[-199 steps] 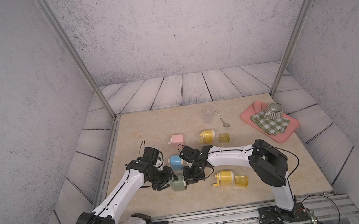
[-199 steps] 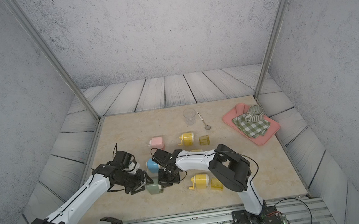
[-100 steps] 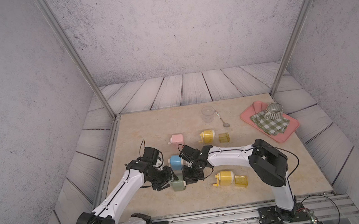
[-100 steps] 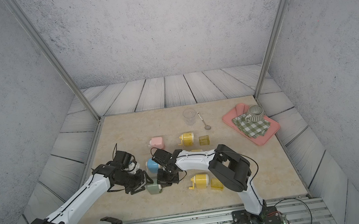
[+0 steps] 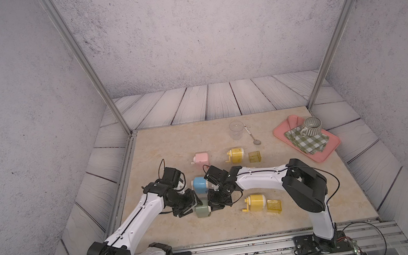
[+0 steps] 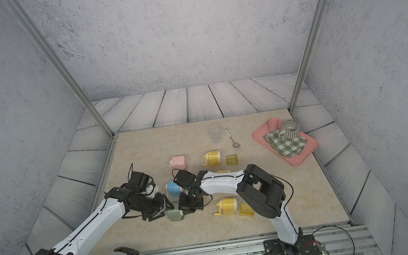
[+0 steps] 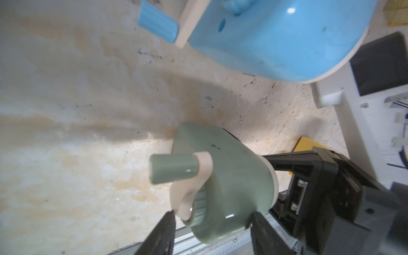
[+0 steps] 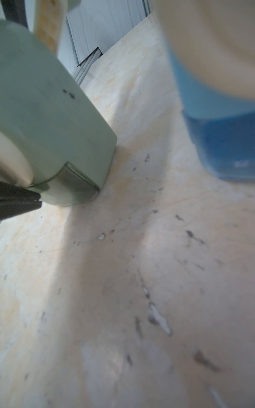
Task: Put the tray back into the pencil sharpener
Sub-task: Close the container of the pencil sharpener.
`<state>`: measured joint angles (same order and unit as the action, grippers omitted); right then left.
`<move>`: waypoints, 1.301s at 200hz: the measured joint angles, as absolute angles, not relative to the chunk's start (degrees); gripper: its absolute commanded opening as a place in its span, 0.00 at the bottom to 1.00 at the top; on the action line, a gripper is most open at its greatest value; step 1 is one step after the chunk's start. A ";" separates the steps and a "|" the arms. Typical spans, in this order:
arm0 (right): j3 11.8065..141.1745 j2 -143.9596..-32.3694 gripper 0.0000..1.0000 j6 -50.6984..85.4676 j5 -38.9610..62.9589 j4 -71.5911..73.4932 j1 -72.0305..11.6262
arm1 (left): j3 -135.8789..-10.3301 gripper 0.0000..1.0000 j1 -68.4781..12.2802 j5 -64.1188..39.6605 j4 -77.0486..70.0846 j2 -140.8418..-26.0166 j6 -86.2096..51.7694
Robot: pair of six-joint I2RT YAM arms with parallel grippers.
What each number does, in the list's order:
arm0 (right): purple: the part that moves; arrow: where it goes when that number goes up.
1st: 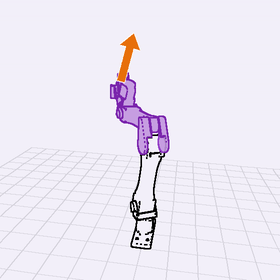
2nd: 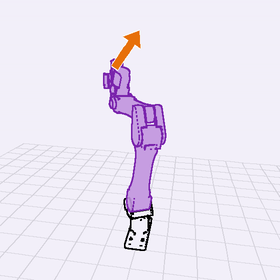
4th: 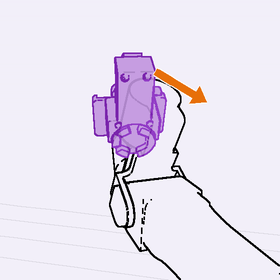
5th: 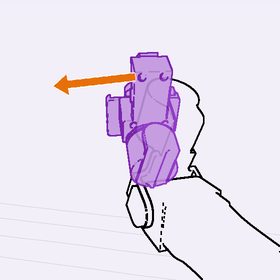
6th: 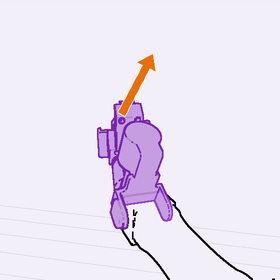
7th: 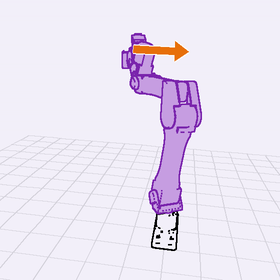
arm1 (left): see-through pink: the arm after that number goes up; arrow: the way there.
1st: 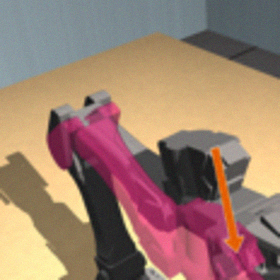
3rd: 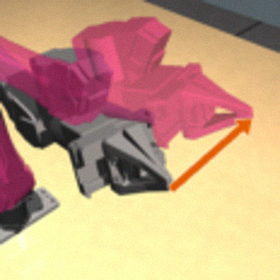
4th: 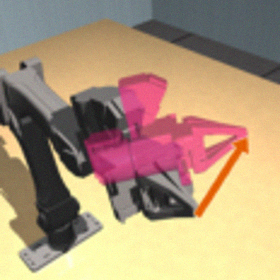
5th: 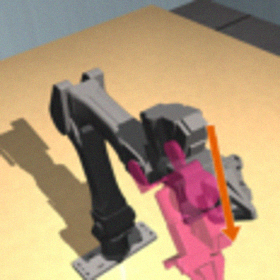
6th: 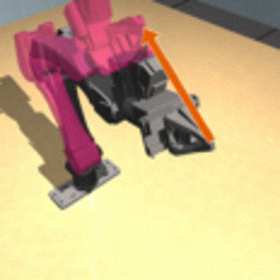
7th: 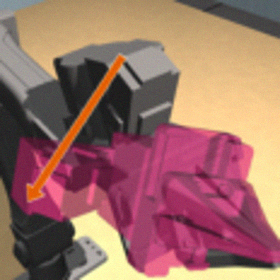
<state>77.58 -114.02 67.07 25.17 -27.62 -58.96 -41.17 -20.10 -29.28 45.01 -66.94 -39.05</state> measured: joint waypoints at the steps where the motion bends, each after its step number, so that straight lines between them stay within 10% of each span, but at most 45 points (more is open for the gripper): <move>1: 77.56 -114.02 0.00 67.07 25.19 -27.57 -58.96 | -41.17 0.57 -20.10 -29.28 45.01 -66.94 -39.05; 260: 79.90 -111.59 0.11 60.16 22.31 -33.30 -56.90 | -43.20 0.67 -20.12 -26.76 48.66 -66.48 -38.85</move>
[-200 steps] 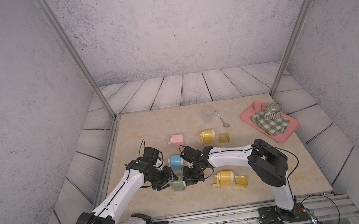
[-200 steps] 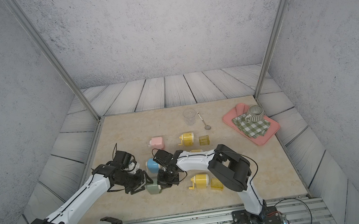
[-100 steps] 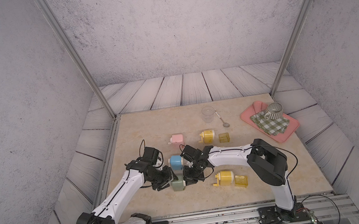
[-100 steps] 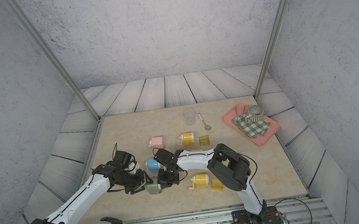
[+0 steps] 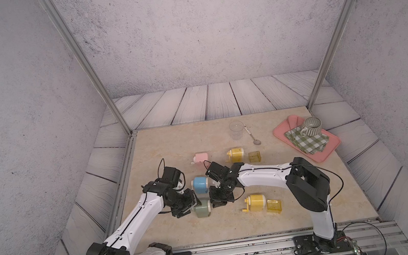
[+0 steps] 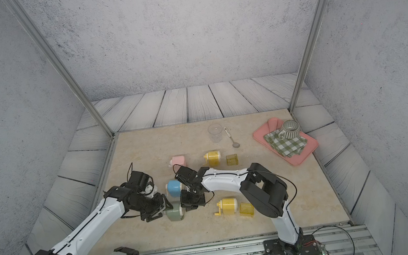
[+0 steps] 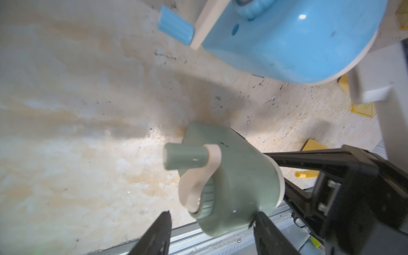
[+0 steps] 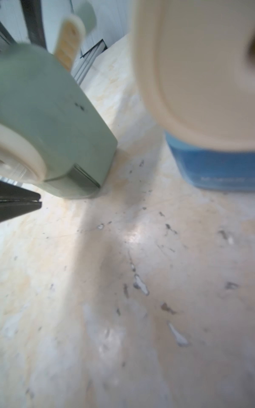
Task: Put the tray back into the pencil sharpener
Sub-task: Close the container of the pencil sharpener, then pick up the container from the center of the board.
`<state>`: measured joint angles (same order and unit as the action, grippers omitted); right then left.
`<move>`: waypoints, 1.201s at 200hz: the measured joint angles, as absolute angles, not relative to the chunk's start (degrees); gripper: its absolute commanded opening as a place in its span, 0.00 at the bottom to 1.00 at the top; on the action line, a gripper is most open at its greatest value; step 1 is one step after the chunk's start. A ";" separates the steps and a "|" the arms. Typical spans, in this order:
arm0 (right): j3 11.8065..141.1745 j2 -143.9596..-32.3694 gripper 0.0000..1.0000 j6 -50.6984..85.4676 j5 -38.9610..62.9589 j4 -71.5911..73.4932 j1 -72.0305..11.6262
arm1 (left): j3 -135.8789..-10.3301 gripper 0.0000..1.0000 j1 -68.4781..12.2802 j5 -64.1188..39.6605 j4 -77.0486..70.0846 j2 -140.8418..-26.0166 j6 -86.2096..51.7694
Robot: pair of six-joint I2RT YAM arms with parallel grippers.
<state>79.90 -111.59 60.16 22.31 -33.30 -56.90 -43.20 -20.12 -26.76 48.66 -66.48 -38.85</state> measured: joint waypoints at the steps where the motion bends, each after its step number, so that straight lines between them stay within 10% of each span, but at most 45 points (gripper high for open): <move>1: 79.96 -111.50 0.11 60.05 22.17 -33.41 -56.90 | -43.24 0.67 -20.12 -26.72 48.73 -66.48 -38.87; 170: 78.19 -76.95 0.39 46.22 5.76 -46.96 -43.92 | -71.18 0.63 -20.14 -20.32 62.72 -61.25 -41.65; 240: 82.43 -85.65 0.40 40.93 2.37 -52.93 -31.48 | -87.92 0.60 -20.16 -22.50 60.64 -81.32 -37.78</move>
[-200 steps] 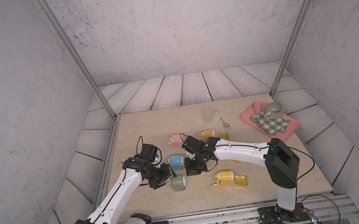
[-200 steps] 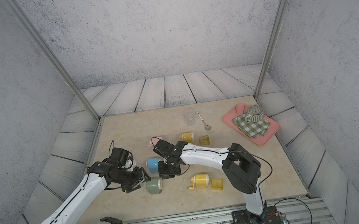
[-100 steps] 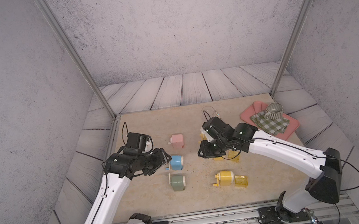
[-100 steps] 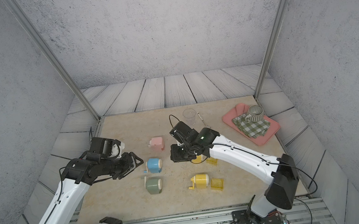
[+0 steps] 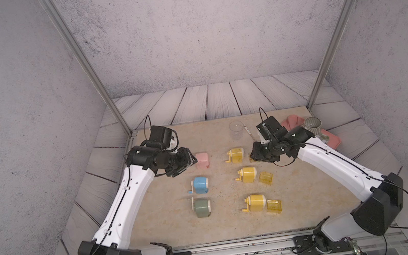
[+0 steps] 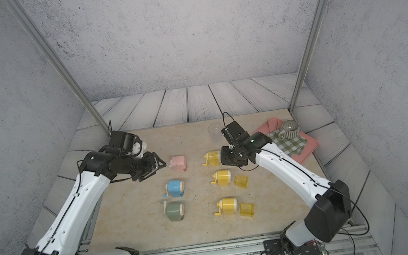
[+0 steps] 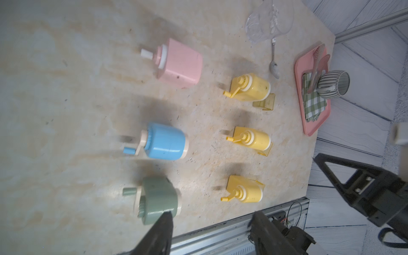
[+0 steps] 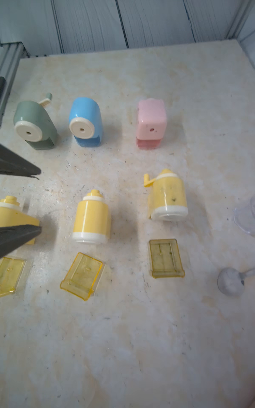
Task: Put the tray back into the pencil sharpener
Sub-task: Pick up the container from the center of the board.
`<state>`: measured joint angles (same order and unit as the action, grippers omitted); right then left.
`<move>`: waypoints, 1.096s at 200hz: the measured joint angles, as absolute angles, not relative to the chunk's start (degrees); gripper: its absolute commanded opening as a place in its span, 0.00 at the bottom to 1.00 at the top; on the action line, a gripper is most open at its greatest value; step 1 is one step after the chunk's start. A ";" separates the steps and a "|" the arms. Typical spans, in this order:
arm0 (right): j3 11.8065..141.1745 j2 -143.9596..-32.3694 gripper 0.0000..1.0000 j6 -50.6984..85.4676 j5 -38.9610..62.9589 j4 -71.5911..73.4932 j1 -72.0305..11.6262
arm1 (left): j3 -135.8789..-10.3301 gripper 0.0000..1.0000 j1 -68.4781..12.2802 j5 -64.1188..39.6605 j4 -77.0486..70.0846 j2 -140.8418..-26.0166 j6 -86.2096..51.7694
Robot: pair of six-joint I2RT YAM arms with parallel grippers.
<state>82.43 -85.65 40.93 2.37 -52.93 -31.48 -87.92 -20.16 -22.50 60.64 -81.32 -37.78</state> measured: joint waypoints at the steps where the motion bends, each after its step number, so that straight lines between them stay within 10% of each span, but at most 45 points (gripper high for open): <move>1: 82.56 -85.80 0.40 40.88 2.35 -53.04 -31.40 | -88.16 0.60 -20.16 -22.59 60.53 -81.65 -37.78; 91: 90.28 -94.54 0.42 36.07 -8.36 -58.15 -28.08 | -103.90 0.59 -23.22 -31.35 54.63 -108.05 -34.81; 219: 103.59 -119.55 0.40 28.25 1.19 -58.63 -16.99 | -113.75 0.59 -25.26 -33.15 55.05 -122.83 -31.70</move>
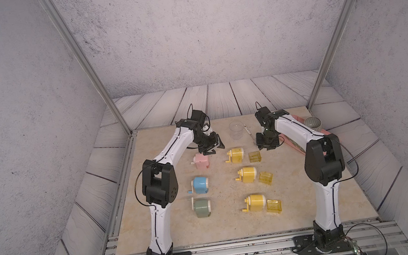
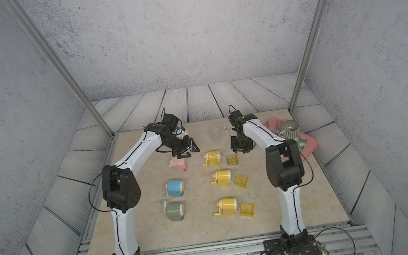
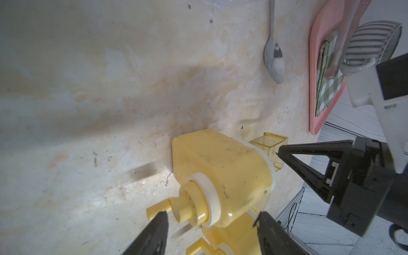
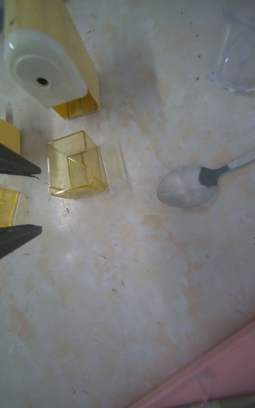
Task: Put the tray back into the pencil sharpener
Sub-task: Pick up the container from the center of the board.
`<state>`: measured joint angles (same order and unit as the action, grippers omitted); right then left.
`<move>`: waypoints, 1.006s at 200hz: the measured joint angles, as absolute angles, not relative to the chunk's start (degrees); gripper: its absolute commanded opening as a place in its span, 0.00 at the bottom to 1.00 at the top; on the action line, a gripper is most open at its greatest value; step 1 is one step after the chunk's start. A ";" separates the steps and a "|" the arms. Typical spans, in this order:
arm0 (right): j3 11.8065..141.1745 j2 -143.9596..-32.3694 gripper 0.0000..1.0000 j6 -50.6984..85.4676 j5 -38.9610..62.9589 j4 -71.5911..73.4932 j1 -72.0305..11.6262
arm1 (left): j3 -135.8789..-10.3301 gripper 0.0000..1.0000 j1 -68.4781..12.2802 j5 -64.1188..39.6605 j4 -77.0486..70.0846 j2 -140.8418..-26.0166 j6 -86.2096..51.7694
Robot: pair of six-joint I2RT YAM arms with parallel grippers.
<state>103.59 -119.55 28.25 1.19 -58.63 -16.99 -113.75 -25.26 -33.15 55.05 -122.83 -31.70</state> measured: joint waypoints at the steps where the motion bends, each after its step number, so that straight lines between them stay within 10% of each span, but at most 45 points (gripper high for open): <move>1: 103.66 -119.66 0.39 28.21 1.28 -58.63 -16.99 | -113.78 0.59 -25.26 -33.15 55.02 -122.87 -31.70; 201: 105.62 -125.91 0.22 25.19 5.28 -58.48 -16.71 | -113.95 0.59 -25.26 -32.58 55.46 -123.07 -31.83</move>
<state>105.62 -125.91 25.19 5.28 -58.48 -16.71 -113.95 -25.26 -32.58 55.46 -123.07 -31.83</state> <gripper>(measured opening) 0.228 0.585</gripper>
